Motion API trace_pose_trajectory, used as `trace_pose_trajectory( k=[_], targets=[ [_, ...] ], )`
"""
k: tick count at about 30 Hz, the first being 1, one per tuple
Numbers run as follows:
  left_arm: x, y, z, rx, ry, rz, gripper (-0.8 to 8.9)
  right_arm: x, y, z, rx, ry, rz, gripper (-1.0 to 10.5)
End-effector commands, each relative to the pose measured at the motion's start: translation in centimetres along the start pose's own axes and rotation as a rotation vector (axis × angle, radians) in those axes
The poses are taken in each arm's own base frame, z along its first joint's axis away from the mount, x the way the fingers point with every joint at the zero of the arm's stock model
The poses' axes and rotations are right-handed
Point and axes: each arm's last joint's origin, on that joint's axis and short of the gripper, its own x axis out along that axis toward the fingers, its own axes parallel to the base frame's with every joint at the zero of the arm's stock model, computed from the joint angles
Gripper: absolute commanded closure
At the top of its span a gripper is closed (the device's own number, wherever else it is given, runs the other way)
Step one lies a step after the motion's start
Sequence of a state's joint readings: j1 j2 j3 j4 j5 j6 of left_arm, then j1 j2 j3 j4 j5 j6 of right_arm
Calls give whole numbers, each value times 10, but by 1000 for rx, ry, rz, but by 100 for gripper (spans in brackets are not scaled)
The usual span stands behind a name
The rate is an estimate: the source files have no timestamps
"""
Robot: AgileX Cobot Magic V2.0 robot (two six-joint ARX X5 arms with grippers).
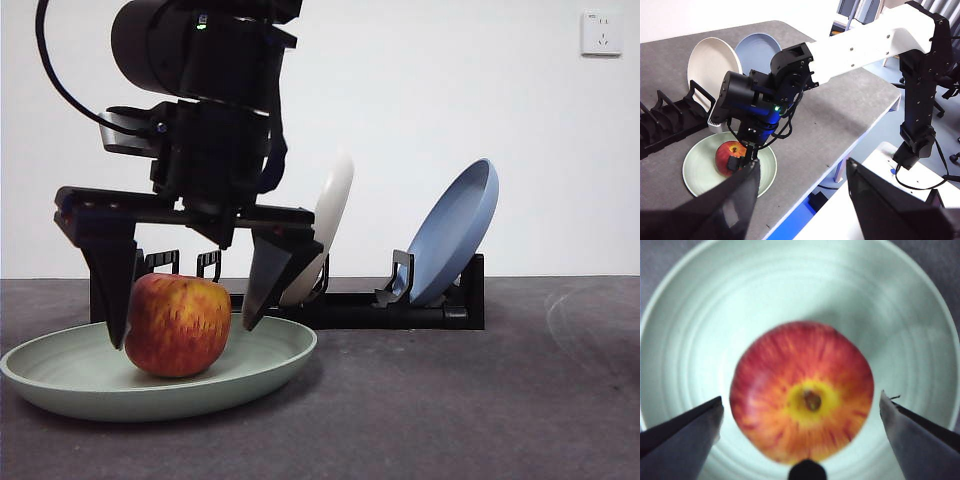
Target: Take the green plate from the plate rack,put the plate on the table,take the apple from the table,put the apple in the plate
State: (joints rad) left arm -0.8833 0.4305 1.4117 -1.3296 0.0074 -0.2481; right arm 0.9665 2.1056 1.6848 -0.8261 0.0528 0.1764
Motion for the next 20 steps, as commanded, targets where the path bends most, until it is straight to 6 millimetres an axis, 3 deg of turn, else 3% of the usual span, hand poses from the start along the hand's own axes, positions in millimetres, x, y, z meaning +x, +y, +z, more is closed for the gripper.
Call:
trace_pose_trajectory(
  k=[1,5,12,20],
  targets=[
    [0,0,-1,-5,-3,-3,526,-5,1,6,4,18,-3,344],
    [0,0,-1,-5,-3,-3,526,-36,1,16,-3,45,-4,348],
    [1,0,0,0,-1,6,526,-119,1,31,-85,18,51,350],
    [10,1,5,19,12,82,526,-188,-4,16,-112,-104,93,352]
  ],
)
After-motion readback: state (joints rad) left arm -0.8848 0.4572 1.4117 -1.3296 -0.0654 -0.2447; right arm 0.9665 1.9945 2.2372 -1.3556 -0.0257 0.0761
